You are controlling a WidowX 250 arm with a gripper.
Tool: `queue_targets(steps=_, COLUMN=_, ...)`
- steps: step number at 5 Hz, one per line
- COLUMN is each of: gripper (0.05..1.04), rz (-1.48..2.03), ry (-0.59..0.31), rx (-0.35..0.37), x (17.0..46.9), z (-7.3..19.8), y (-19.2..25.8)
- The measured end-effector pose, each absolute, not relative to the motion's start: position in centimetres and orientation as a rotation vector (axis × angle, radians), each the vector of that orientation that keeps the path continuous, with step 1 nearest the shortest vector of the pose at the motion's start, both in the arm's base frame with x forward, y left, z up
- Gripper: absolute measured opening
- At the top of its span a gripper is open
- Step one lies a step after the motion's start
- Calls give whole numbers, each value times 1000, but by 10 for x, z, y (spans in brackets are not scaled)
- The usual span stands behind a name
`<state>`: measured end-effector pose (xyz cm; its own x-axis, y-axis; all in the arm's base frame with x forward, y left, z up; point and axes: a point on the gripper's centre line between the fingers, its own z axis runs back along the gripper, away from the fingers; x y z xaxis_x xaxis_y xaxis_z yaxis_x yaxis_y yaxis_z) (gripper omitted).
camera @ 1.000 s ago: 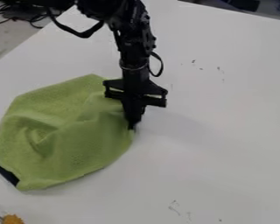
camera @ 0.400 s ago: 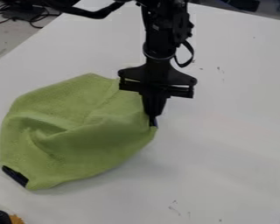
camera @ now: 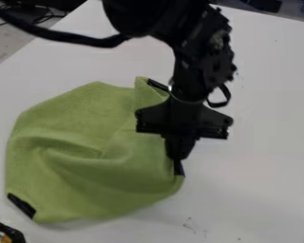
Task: Unfold the cloth from left to right
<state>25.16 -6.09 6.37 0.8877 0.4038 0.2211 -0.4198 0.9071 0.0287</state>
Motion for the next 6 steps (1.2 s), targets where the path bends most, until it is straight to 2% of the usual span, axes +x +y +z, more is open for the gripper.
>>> queue_targets(steps=1, gripper=56, rz=431, ry=-223, rx=67, x=237, z=54, y=-70)
queue_targets(steps=3, gripper=55, rz=384, ry=-240, rx=10, x=235, z=44, y=-77)
queue_targets(steps=5, gripper=55, rz=340, ry=-221, rx=13, x=227, z=40, y=-84)
queue_targets(steps=6, gripper=55, rz=328, ry=-168, rx=31, x=217, z=39, y=-87)
